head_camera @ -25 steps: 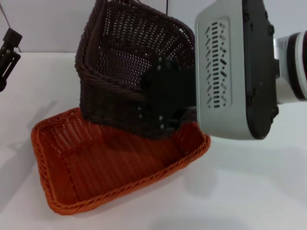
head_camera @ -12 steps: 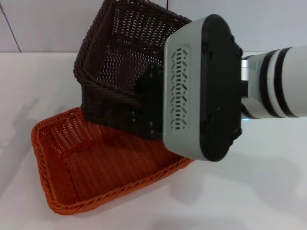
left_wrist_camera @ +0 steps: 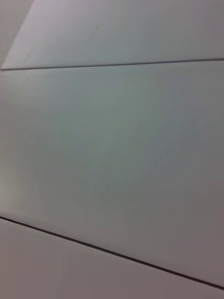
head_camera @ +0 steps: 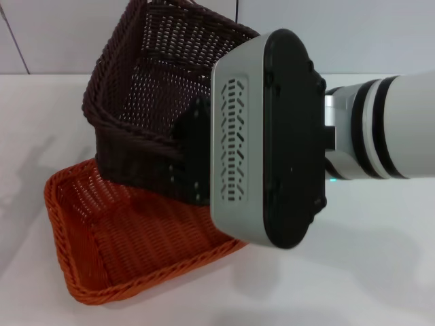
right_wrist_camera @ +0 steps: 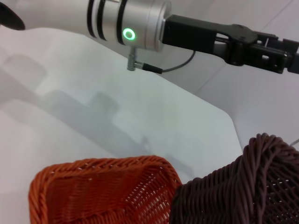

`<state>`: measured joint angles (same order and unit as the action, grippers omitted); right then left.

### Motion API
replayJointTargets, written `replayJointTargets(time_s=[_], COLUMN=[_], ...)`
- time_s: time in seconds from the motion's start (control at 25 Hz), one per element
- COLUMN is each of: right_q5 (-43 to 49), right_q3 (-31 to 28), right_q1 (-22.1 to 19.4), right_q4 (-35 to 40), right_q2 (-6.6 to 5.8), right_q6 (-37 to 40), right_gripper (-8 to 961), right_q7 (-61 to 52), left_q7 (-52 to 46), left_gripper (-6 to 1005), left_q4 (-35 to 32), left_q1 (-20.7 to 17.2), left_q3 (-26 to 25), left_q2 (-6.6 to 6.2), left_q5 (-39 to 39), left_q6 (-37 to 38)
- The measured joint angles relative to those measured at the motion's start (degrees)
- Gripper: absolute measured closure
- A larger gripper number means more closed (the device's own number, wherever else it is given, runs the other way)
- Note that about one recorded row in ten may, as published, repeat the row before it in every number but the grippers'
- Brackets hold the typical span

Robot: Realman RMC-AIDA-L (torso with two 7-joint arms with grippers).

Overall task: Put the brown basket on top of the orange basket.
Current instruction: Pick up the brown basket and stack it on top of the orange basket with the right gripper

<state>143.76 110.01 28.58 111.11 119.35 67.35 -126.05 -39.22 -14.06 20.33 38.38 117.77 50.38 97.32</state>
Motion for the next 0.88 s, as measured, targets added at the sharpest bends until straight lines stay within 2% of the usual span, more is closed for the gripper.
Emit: replayJointTargets(time_s=[0.88], right_q5=[0.6], right_q3=[2.0], right_q1=[-2.3], right_q4=[3.8], right_q2=[-0.18], right_q6=[1.5], right_gripper=[800], right_q7=[0.0], left_q7=[0.0], left_gripper=[201], left_q4=[0.0], left_q1=[0.0], left_q3=[-0.1], left_q2=[0.09], left_q5=[0.0], left_q6=[-1.1])
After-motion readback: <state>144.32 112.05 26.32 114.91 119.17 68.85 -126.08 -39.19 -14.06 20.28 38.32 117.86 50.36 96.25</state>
